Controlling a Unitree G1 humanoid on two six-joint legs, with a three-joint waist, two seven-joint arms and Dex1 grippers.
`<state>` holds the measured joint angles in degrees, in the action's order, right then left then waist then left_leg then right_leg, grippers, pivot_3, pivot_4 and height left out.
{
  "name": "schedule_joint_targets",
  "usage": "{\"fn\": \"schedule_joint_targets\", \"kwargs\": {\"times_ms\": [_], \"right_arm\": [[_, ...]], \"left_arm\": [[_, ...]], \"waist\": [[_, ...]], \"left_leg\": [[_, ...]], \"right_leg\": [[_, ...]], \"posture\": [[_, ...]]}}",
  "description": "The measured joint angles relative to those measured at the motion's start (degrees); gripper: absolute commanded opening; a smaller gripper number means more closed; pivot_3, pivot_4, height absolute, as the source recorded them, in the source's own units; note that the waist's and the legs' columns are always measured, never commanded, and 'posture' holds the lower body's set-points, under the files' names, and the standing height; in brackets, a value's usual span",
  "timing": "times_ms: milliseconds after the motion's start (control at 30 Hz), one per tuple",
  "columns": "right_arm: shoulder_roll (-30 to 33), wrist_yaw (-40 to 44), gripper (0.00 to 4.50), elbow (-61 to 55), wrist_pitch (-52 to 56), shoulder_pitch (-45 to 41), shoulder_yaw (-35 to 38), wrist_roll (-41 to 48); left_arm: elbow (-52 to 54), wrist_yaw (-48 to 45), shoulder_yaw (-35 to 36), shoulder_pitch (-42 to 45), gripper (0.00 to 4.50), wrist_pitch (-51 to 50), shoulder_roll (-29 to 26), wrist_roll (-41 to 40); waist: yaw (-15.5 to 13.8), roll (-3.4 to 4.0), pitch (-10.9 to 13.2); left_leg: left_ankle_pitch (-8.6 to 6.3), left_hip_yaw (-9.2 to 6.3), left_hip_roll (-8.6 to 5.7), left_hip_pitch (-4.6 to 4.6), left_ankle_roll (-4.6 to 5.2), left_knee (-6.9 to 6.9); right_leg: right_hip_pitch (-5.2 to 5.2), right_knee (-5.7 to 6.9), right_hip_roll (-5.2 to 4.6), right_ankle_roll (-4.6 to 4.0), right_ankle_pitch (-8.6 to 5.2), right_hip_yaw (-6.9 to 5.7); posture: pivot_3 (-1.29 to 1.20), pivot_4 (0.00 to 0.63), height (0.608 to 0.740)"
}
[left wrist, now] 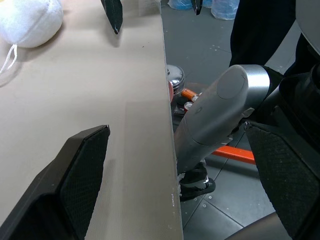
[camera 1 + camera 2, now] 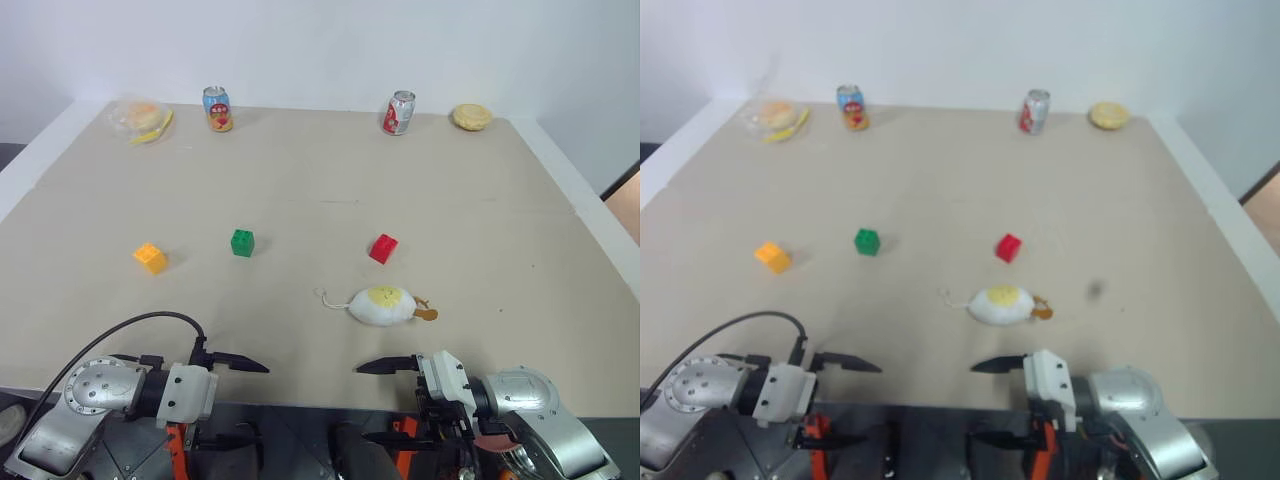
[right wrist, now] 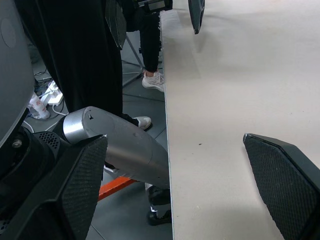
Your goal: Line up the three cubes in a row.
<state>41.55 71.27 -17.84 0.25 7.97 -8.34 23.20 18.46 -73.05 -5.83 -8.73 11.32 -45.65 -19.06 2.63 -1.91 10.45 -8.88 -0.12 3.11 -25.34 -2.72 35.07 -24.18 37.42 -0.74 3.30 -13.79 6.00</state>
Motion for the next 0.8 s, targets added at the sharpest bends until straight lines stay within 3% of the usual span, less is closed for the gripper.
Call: {"fn": "schedule_joint_targets", "kwargs": {"times_ms": [500,800], "right_arm": [[0.11,-0.08,4.50,-0.33,1.60,-0.56,0.04,1.89],[2.31,-7.89,4.50,-4.93,19.59,-13.75,6.13,12.93]], "left_arm": [[-2.17,-2.48,-0.95,2.40,4.45,2.31,0.06,-1.33],[-0.59,9.16,3.32,16.91,4.45,-18.22,4.05,-13.22]], "waist": [[-0.02,0.00,0.00],[0.00,0.02,0.01]], "left_leg": [[0.01,-0.02,0.02,0.07,0.01,0.01],[0.08,-0.06,0.08,0.23,0.12,0.46]], "right_leg": [[0.12,0.02,0.05,0.07,0.05,-0.02],[0.48,0.09,0.14,0.18,0.17,-0.02]], "posture": [[0.00,0.150,0.733],[0.00,0.150,0.733]]}}
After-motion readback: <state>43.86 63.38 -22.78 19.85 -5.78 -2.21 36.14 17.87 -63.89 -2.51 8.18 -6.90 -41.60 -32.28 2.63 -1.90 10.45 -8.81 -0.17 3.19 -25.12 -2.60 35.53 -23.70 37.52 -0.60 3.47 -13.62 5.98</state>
